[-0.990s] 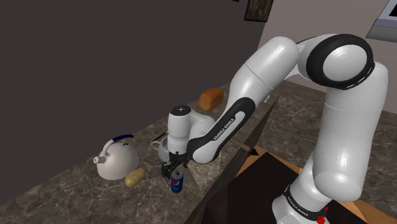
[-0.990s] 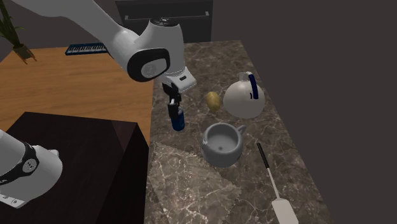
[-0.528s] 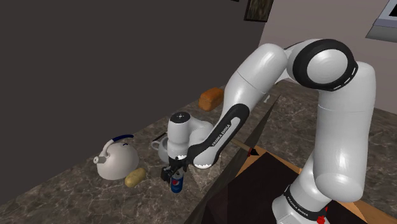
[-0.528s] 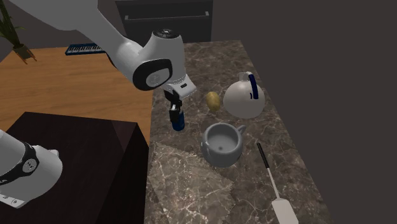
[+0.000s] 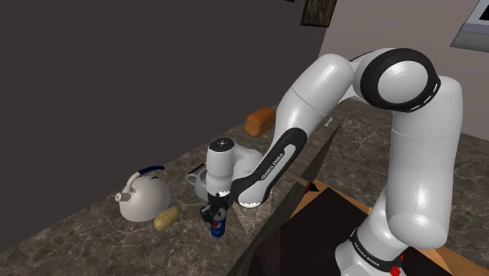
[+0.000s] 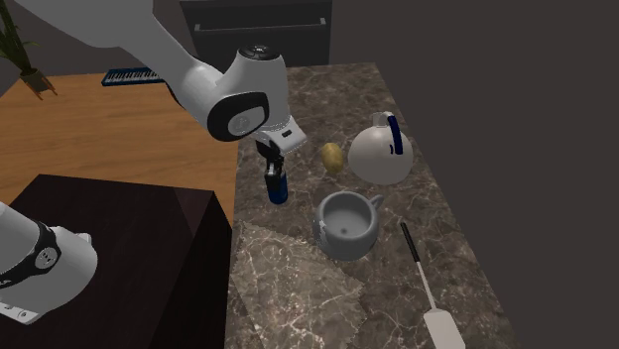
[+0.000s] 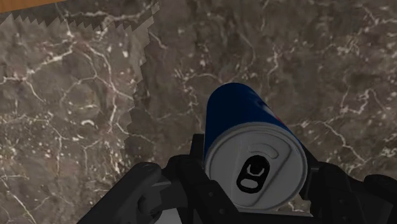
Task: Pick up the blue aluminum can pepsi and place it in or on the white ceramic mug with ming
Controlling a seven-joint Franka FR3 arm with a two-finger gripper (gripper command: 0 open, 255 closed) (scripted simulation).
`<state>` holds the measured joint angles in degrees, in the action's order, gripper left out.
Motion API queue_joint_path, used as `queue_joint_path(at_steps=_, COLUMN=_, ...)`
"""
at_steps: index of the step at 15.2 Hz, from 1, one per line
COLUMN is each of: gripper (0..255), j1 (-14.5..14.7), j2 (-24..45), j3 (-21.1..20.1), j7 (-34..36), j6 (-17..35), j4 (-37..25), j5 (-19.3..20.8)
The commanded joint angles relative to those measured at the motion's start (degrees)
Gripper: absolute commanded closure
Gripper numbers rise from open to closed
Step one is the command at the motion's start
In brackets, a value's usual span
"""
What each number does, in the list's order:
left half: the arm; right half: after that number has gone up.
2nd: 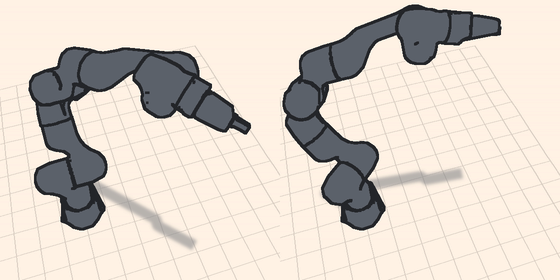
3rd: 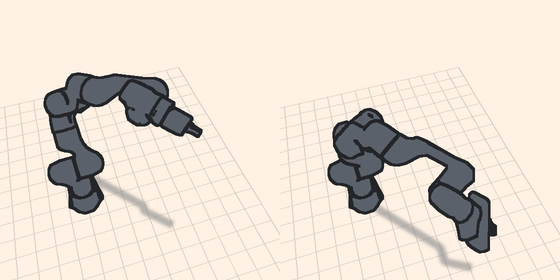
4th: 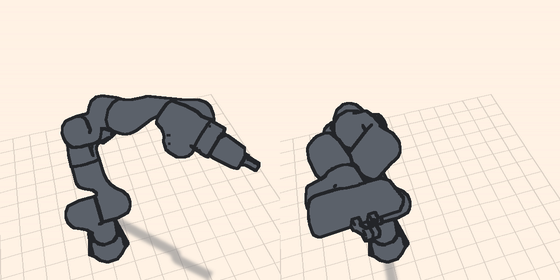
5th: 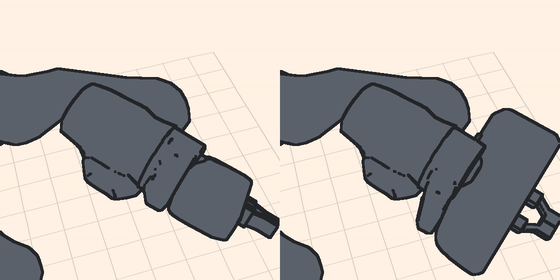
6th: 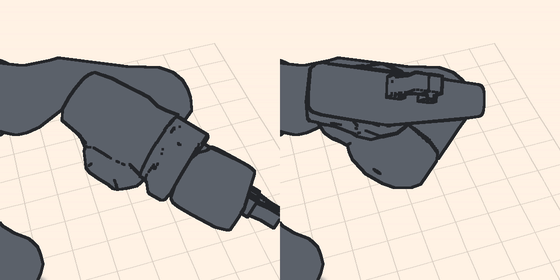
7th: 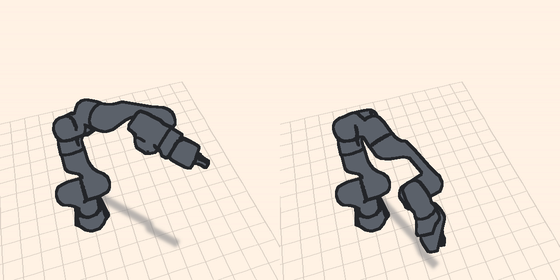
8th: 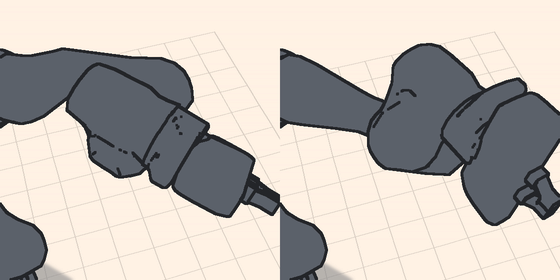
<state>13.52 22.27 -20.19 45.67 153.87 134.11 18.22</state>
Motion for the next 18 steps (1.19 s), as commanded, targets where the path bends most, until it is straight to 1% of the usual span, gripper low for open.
queue_joint_path(at_steps=1, gripper=255, j1=0.0, j2=0.0, j3=0.0, j7=0.0, j6=0.0, j4=0.0, j5=0.0)
queue_joint_path(at_steps=7, gripper=255, j1=0.0, j2=0.1, j3=0.0, j7=0.0, j6=0.0, j4=0.0, j5=0.0)
queue_joint_path(at_steps=18, gripper=255, j1=-3.2, j2=-8.3, j3=-4.5, j7=-5.0, j6=-6.9, j4=0.9, j5=-6.9)
